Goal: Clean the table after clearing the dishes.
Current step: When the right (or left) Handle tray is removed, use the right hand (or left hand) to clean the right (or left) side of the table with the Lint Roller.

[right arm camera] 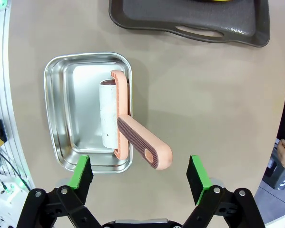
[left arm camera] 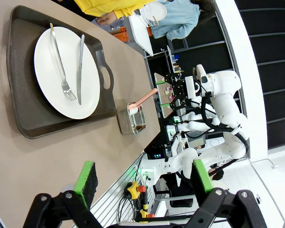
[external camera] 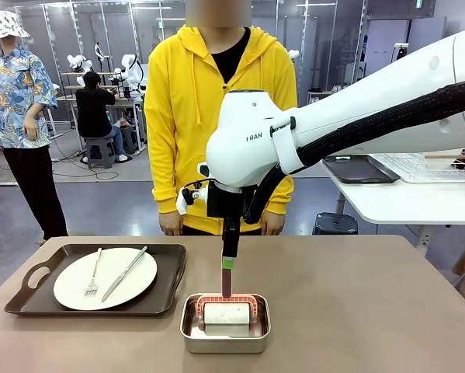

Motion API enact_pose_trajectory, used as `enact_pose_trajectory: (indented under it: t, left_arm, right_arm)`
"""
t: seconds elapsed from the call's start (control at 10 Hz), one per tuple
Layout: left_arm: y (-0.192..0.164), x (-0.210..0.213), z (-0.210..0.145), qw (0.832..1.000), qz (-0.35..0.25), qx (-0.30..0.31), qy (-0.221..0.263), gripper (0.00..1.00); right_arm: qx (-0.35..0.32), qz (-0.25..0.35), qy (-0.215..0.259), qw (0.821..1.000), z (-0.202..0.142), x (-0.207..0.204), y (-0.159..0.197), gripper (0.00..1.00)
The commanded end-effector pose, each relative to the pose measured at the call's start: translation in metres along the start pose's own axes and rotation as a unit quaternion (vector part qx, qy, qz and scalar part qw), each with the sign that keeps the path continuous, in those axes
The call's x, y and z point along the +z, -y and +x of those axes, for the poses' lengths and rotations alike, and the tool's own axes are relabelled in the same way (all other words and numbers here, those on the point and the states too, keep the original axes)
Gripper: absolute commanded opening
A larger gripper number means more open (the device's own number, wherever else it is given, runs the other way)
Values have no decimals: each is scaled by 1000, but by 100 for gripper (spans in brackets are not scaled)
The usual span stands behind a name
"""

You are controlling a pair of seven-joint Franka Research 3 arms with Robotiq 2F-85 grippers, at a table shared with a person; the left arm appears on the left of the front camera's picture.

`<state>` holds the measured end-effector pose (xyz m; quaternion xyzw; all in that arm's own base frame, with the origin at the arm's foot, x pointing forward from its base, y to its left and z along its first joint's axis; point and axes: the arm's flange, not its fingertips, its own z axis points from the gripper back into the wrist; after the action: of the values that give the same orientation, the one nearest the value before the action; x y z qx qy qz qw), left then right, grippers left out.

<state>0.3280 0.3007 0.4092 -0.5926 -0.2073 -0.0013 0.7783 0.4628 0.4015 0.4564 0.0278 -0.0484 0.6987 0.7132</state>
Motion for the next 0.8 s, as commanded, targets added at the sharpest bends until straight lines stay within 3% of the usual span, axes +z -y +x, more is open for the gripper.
enact_pose_trajectory:
  t: [0.0, 0.2, 0.4, 0.6, 0.7]
  left_arm:
    - [1, 2, -1, 1000, -2, -4, 1, 100]
    - [1, 2, -1, 1000, -2, -4, 1, 100]
    - [1, 2, -1, 1000, -2, -4, 1, 100]
    - [1, 2, -1, 1000, -2, -4, 1, 100]
    - [1, 2, -1, 1000, -2, -4, 1, 100]
  right_arm:
    - [-33, 17, 27, 999, -5, 17, 8, 100]
    - [-77, 89, 102, 988, -16, 56, 21, 100]
    - [-138, 112, 147, 973, -36, 74, 30, 100]
    - [-209, 208, 278, 914, -80, 67, 36, 100]
    - [-226, 267, 335, 875, -119, 64, 37, 100]
